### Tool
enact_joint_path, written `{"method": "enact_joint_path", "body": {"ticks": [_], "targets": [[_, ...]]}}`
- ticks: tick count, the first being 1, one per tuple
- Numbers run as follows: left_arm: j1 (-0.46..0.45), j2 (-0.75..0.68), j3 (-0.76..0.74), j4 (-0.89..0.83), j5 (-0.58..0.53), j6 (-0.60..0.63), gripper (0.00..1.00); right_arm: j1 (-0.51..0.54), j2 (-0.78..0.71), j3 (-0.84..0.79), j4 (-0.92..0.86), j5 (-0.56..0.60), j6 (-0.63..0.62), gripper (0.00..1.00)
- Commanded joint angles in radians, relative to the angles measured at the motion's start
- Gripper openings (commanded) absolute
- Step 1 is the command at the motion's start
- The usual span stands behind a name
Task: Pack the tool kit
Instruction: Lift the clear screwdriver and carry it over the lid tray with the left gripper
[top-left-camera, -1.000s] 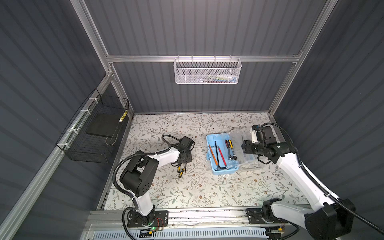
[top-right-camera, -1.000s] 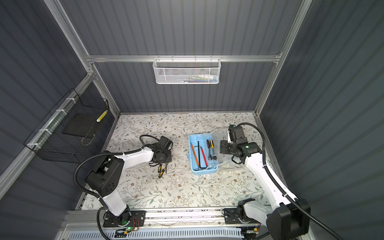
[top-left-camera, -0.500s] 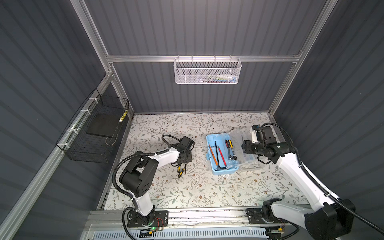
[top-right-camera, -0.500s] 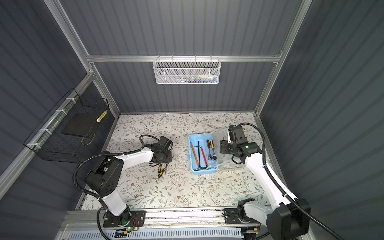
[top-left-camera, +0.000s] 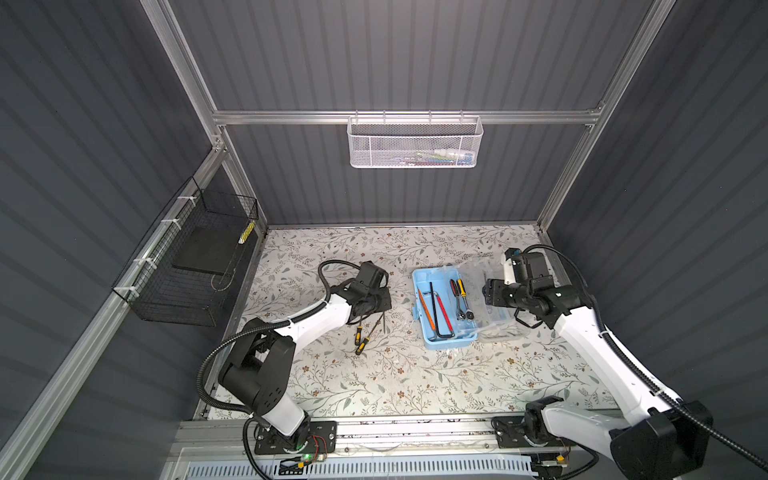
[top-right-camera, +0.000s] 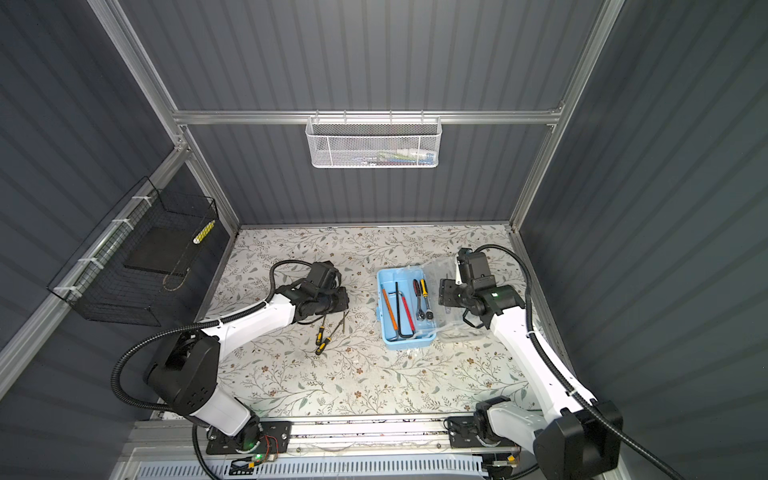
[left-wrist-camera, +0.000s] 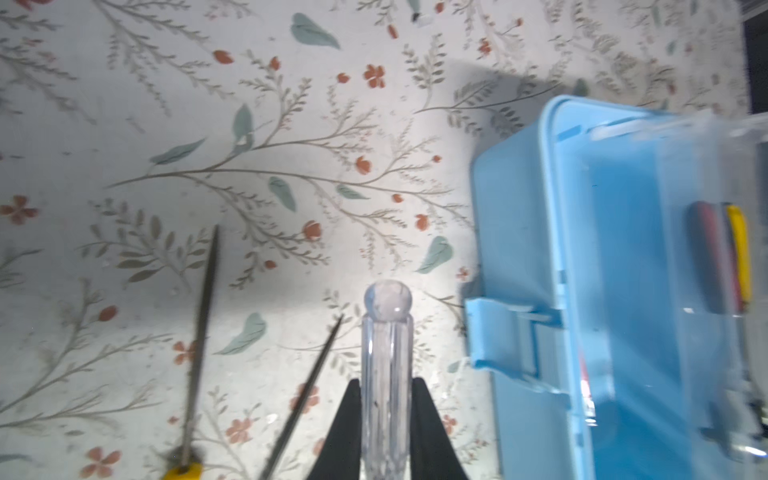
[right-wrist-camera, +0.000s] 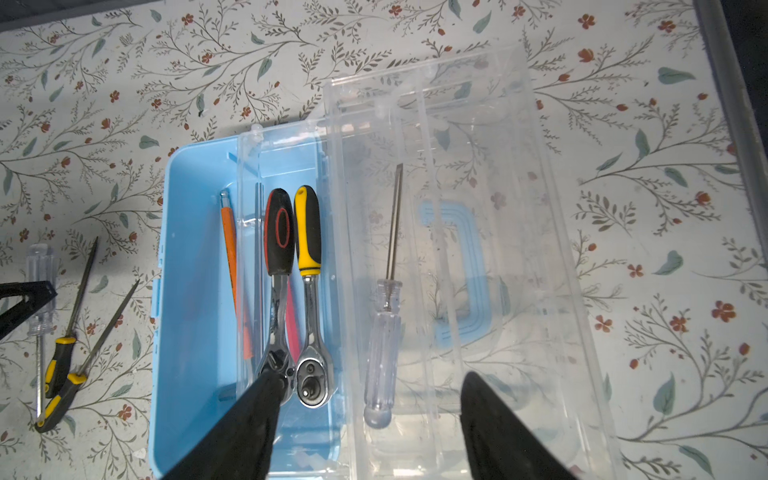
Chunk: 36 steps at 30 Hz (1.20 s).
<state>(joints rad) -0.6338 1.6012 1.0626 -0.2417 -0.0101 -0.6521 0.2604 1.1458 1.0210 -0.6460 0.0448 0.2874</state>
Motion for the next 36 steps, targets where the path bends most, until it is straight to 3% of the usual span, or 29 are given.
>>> {"method": "enact_joint_path", "body": {"ticks": [1, 11, 16, 21, 30, 36], "targets": [[-0.044, 0.033, 0.123, 0.133, 0.09, -0.057, 0.0, -0.007, -0.02, -0.008, 0.018, 0.011, 0.006, 0.71], [-0.153, 0.319, 0.442, 0.442, 0.184, -0.272, 0.0, -0.148, -0.095, -0.088, 0.099, -0.047, 0.018, 0.74], [-0.195, 0.436, 0.513, 0.575, 0.187, -0.393, 0.0, -0.212, -0.138, -0.113, 0.107, -0.075, 0.015, 0.74], [-0.244, 0.519, 0.588, 0.6, 0.169, -0.427, 0.0, -0.276, -0.183, -0.147, 0.119, -0.114, 0.015, 0.75], [-0.282, 0.584, 0.644, 0.63, 0.15, -0.479, 0.0, -0.303, -0.205, -0.174, 0.117, -0.15, 0.012, 0.75], [-0.291, 0.595, 0.664, 0.553, 0.131, -0.448, 0.0, -0.308, -0.208, -0.173, 0.118, -0.16, 0.013, 0.75]]}}
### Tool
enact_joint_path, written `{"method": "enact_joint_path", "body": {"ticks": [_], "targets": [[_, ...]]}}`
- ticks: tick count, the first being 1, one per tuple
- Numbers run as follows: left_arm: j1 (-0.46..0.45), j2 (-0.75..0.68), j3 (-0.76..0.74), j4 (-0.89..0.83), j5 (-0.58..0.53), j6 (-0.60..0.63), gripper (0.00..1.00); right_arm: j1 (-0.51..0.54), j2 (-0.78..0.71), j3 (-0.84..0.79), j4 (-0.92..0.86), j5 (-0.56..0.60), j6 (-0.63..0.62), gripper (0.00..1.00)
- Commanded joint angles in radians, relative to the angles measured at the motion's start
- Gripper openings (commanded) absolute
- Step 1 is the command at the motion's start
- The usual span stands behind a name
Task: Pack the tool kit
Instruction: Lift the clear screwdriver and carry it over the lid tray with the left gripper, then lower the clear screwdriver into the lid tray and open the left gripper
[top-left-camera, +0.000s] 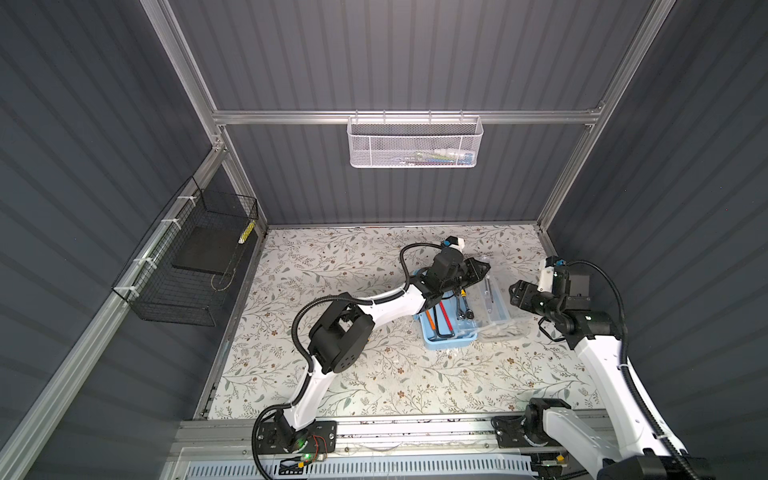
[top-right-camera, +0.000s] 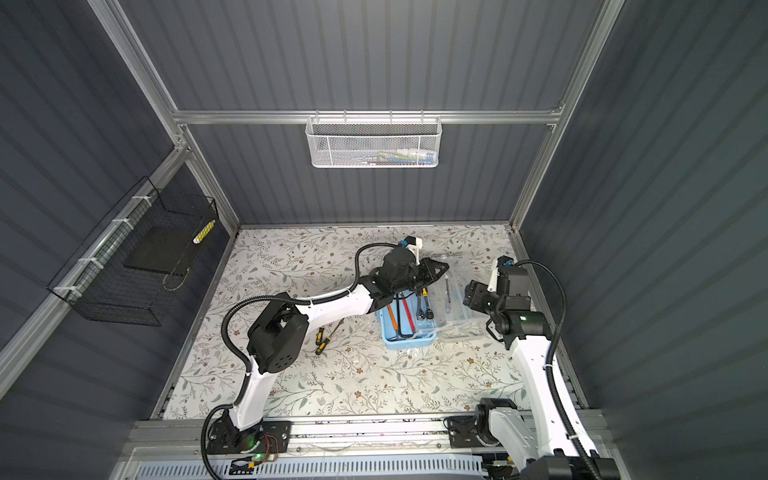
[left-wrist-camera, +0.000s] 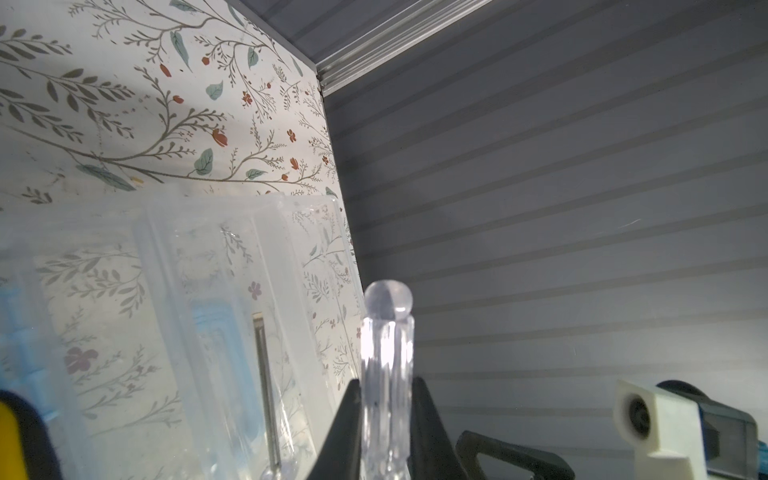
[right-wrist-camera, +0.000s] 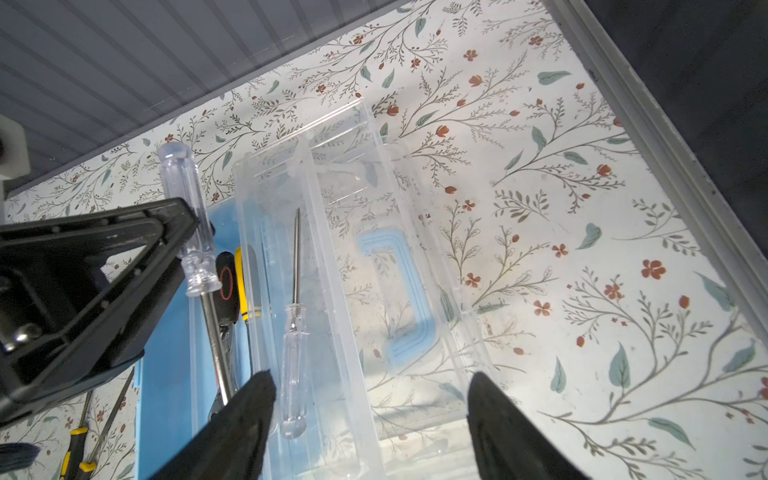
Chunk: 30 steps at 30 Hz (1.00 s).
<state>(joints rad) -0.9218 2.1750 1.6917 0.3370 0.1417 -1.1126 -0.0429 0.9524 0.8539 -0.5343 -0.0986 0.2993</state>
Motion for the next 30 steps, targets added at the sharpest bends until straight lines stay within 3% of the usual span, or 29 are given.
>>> {"method": "enact_joint_path", "body": {"ticks": [1, 15, 20, 26, 30], "targets": [[-0.004, 0.024, 0.036, -0.033, -0.02, 0.014, 0.01, -0.005, -0.016, -0.005, 0.008, -0.018, 0.002, 0.75], [-0.013, 0.072, 0.116, -0.167, -0.026, 0.082, 0.28, -0.006, -0.014, -0.004, 0.01, -0.024, 0.008, 0.75], [-0.014, 0.081, 0.154, -0.23, -0.033, 0.105, 0.5, -0.006, -0.012, -0.005, 0.008, -0.026, 0.006, 0.75], [-0.015, 0.031, 0.148, -0.262, -0.061, 0.147, 0.56, -0.006, -0.009, -0.001, 0.007, -0.04, 0.009, 0.75], [-0.014, -0.043, 0.095, -0.283, -0.097, 0.202, 0.71, -0.002, 0.005, 0.014, 0.004, -0.081, 0.01, 0.73]]}}
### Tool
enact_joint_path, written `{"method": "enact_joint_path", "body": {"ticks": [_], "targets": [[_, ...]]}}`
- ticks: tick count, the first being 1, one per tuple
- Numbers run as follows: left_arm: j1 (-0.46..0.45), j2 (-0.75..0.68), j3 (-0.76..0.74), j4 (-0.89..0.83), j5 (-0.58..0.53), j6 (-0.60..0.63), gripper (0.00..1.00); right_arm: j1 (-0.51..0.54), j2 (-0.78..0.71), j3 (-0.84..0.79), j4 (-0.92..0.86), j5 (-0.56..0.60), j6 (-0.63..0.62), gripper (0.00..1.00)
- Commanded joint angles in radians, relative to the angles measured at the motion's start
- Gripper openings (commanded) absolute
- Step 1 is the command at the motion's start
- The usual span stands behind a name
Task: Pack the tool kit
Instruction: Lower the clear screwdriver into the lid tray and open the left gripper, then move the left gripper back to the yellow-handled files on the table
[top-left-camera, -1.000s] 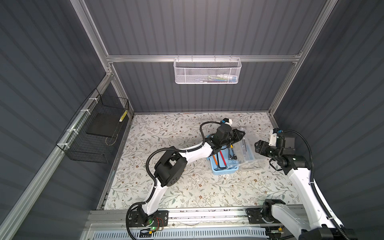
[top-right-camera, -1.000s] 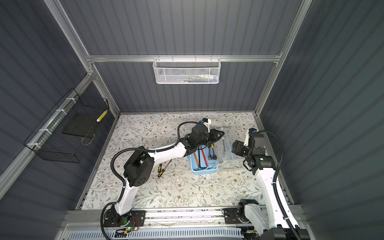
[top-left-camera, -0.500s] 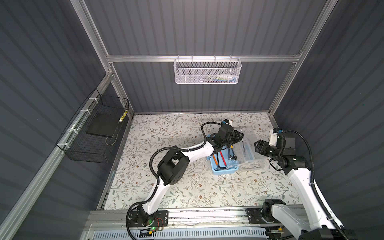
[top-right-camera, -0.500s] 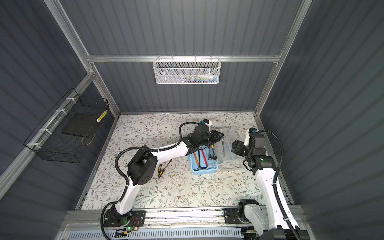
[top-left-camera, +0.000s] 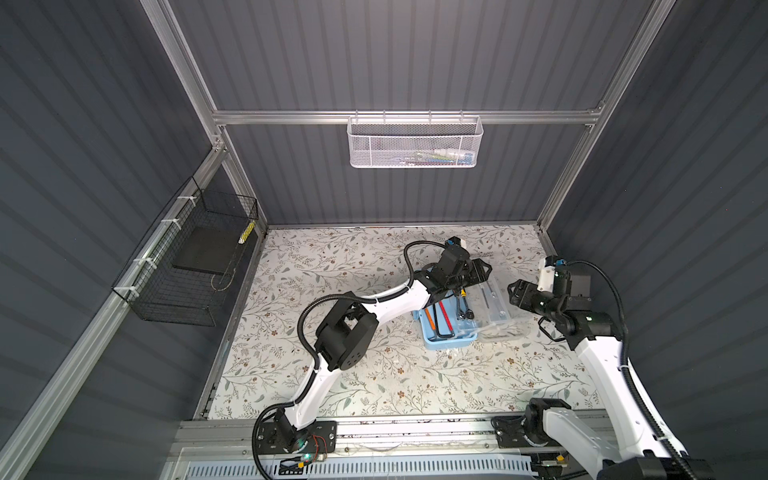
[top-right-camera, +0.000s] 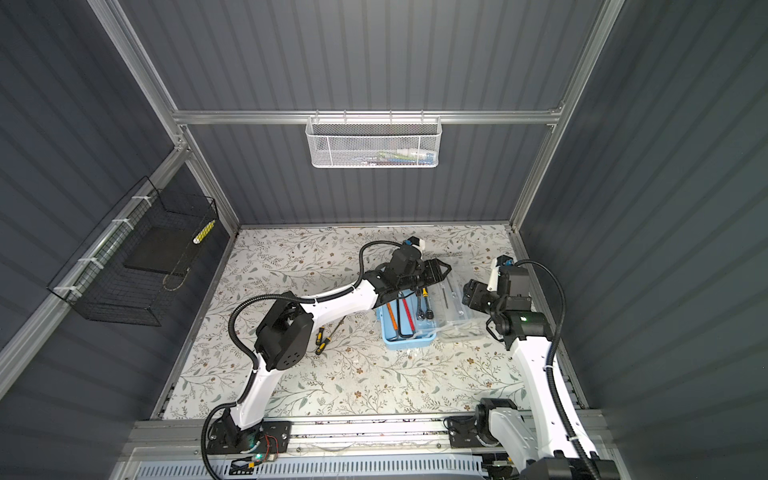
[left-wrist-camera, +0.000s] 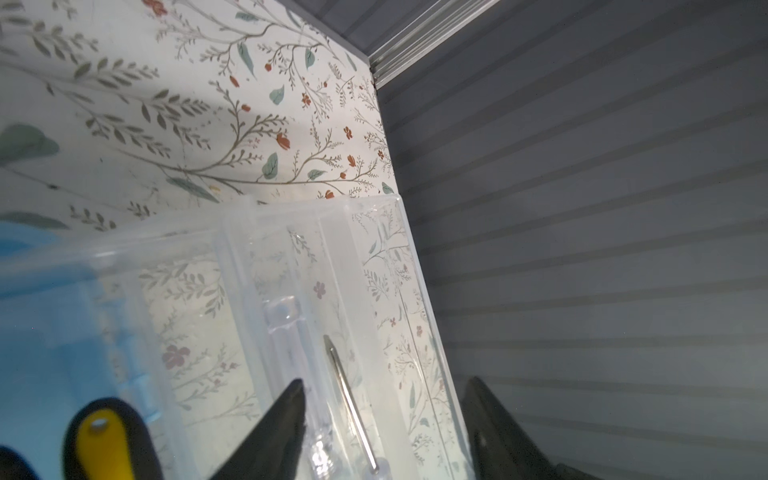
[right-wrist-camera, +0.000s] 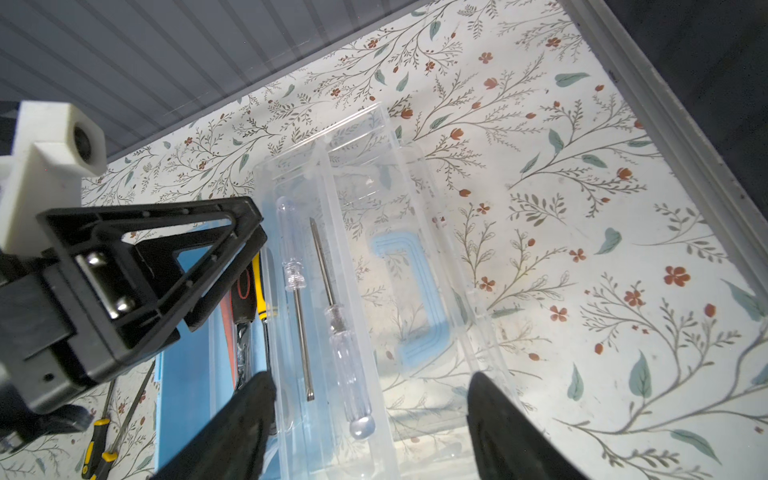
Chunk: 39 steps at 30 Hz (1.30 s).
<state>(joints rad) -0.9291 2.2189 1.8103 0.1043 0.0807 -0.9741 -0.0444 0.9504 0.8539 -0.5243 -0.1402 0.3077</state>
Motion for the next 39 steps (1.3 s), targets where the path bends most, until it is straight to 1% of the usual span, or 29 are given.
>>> {"method": "enact_joint_path", "body": {"ticks": [1, 3, 4, 5, 9, 12, 14, 16, 17, 20, 22, 25, 27, 29, 34, 39], "targets": [[-0.007, -0.111, -0.046, -0.057, -0.049, 0.086, 0.77, 0.007, 0.011, 0.018, -0.008, -0.048, 0.004, 0.72], [-0.007, -0.162, -0.108, -0.061, -0.085, 0.116, 0.88, 0.038, 0.014, 0.028, -0.015, -0.034, 0.02, 0.71], [-0.007, -0.192, -0.143, -0.061, -0.11, 0.13, 0.95, 0.065, 0.014, 0.032, -0.02, -0.012, 0.033, 0.71], [-0.007, -0.219, -0.172, -0.06, -0.127, 0.147, 0.99, 0.091, 0.014, 0.035, -0.021, 0.008, 0.049, 0.71], [-0.005, -0.327, -0.268, -0.111, -0.193, 0.23, 1.0, 0.227, 0.011, 0.045, -0.01, 0.096, 0.185, 0.72], [0.006, -0.423, -0.364, -0.186, -0.283, 0.282, 1.0, 0.338, 0.001, 0.029, 0.037, 0.151, 0.281, 0.72], [0.029, -0.486, -0.457, -0.248, -0.338, 0.293, 1.0, 0.412, 0.006, 0.021, 0.074, 0.183, 0.34, 0.72], [0.064, -0.542, -0.534, -0.328, -0.379, 0.294, 1.0, 0.481, 0.025, 0.024, 0.09, 0.214, 0.371, 0.72], [0.08, -0.569, -0.576, -0.379, -0.423, 0.292, 1.0, 0.504, 0.039, 0.029, 0.089, 0.227, 0.38, 0.73], [0.115, -0.643, -0.688, -0.493, -0.525, 0.291, 1.0, 0.539, 0.067, 0.033, 0.102, 0.249, 0.39, 0.73], [0.136, -0.683, -0.754, -0.546, -0.565, 0.28, 0.99, 0.547, 0.081, 0.034, 0.105, 0.251, 0.392, 0.73], [0.173, -0.717, -0.836, -0.592, -0.565, 0.265, 0.97, 0.548, 0.088, 0.038, 0.099, 0.264, 0.383, 0.74], [0.184, -0.729, -0.882, -0.59, -0.556, 0.266, 0.94, 0.548, 0.087, 0.041, 0.091, 0.278, 0.37, 0.74], [0.19, -0.727, -0.906, -0.589, -0.55, 0.266, 0.89, 0.548, 0.086, 0.046, 0.079, 0.288, 0.359, 0.74], [0.214, -0.704, -0.944, -0.58, -0.518, 0.265, 0.82, 0.547, 0.081, 0.057, 0.053, 0.308, 0.337, 0.75], [0.265, -0.689, -0.995, -0.539, -0.454, 0.261, 0.67, 0.547, 0.069, 0.053, 0.043, 0.319, 0.33, 0.75]]}}
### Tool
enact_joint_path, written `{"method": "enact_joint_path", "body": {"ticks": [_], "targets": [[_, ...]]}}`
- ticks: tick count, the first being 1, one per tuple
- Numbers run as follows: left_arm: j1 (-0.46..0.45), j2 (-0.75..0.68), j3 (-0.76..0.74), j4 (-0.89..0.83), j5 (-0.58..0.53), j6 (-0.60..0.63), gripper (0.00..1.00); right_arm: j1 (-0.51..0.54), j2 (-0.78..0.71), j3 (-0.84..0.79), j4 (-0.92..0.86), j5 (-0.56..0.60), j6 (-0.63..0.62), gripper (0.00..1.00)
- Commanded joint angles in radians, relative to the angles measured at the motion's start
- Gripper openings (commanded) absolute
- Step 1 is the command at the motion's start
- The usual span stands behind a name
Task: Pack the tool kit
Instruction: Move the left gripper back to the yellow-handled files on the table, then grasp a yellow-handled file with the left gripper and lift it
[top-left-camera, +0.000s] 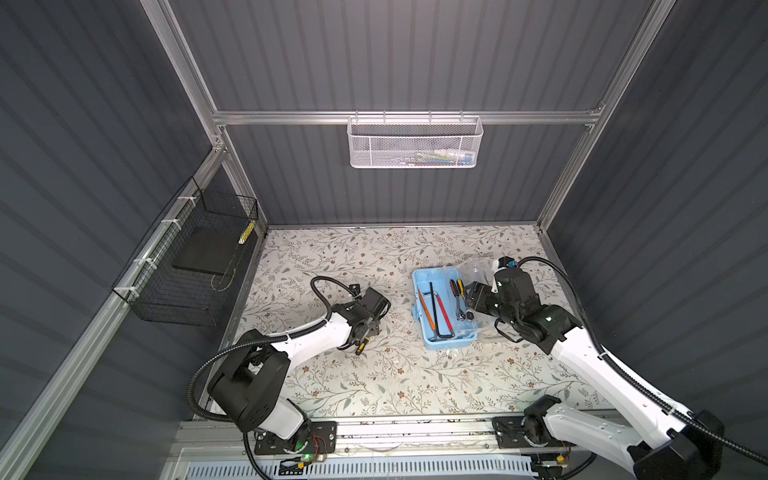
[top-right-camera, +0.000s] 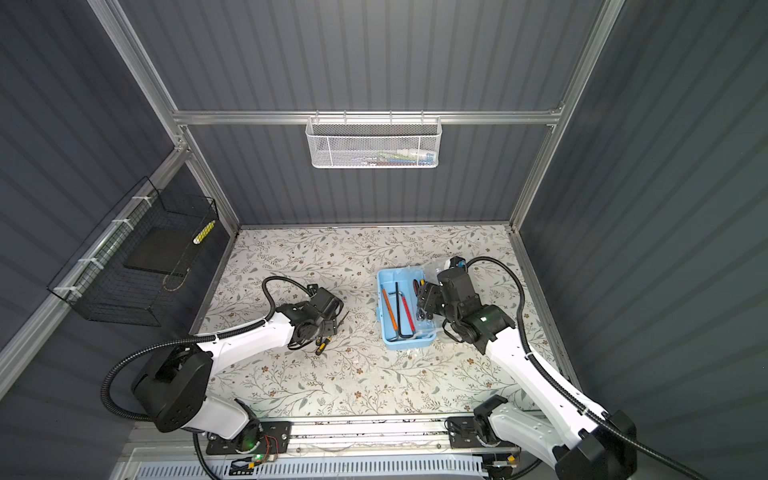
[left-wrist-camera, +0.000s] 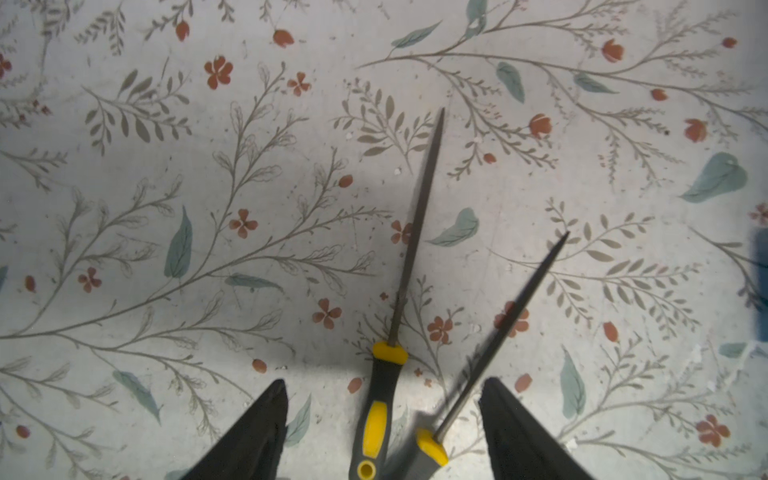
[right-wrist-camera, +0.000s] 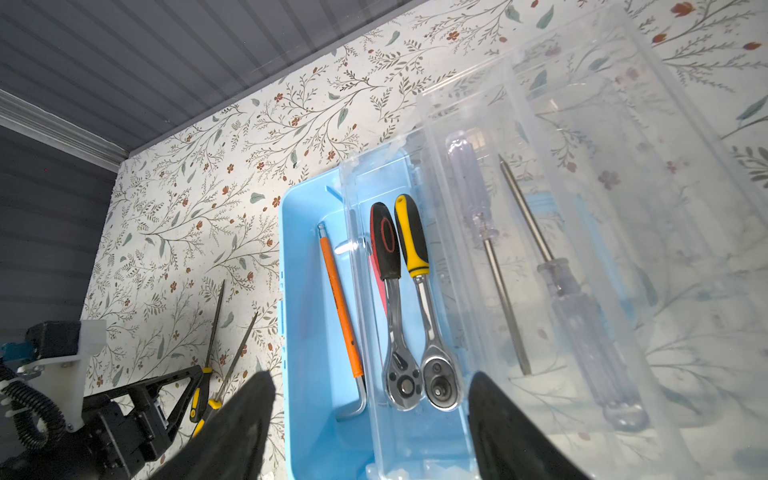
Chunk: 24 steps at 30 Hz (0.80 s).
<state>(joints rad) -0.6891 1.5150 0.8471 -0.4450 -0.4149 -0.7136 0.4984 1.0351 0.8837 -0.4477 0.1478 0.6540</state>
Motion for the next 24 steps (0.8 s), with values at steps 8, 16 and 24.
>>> {"method": "enact_joint_path", "body": {"ticks": [8, 16, 24], "targets": [[0.039, 0.036, -0.083, 0.067, 0.123, 0.007, 0.51, 0.0, -0.022, 0.024, -0.042, 0.051, -0.025, 0.76], [0.039, 0.081, -0.108, 0.102, 0.168, 0.012, 0.28, 0.0, -0.02, 0.023, -0.042, 0.06, -0.027, 0.77], [0.039, 0.057, -0.074, 0.137, 0.218, 0.055, 0.0, -0.003, 0.007, 0.015, -0.019, 0.022, -0.027, 0.77]]}}
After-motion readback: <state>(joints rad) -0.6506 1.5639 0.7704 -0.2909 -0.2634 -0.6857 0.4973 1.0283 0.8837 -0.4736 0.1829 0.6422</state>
